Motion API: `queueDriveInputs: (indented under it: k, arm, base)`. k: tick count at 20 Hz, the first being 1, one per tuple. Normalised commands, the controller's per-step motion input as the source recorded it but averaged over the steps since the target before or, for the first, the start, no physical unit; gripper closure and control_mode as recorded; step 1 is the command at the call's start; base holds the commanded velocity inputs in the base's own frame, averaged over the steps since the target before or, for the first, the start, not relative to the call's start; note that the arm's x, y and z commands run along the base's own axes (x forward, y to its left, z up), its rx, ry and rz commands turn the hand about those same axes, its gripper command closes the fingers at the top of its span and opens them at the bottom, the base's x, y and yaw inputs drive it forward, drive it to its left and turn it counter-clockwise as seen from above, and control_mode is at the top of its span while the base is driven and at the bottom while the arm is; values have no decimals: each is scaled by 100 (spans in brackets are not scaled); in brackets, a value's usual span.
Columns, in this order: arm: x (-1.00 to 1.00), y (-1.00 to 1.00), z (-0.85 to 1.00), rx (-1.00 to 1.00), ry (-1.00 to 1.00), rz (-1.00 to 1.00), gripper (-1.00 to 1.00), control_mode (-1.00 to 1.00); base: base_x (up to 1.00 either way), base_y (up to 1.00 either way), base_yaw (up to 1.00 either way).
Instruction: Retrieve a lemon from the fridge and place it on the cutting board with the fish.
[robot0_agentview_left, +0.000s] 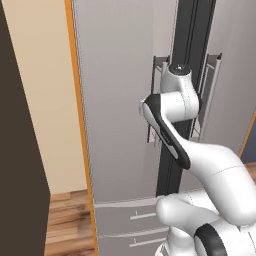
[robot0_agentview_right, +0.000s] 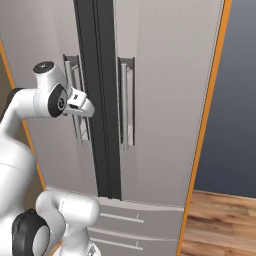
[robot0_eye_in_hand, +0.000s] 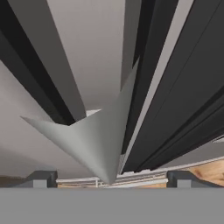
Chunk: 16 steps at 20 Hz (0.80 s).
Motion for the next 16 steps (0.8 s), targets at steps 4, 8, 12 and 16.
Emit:
queueDriveInputs:
  k: [4, 8, 12, 16]
  arm:
    - [36, 0, -22, -3, -9, 0, -100, -100]
    - [21, 0, -12, -3, -21, 0, -100, -100]
    - [27, 0, 0, 0, -19, 1, -100, -100]
    - [36, -1, -4, 0, -24, 4, -100, -100]
  base:
    - [0, 0, 0]
    - [0, 0, 0]
    - [0, 0, 0]
    - [0, 0, 0]
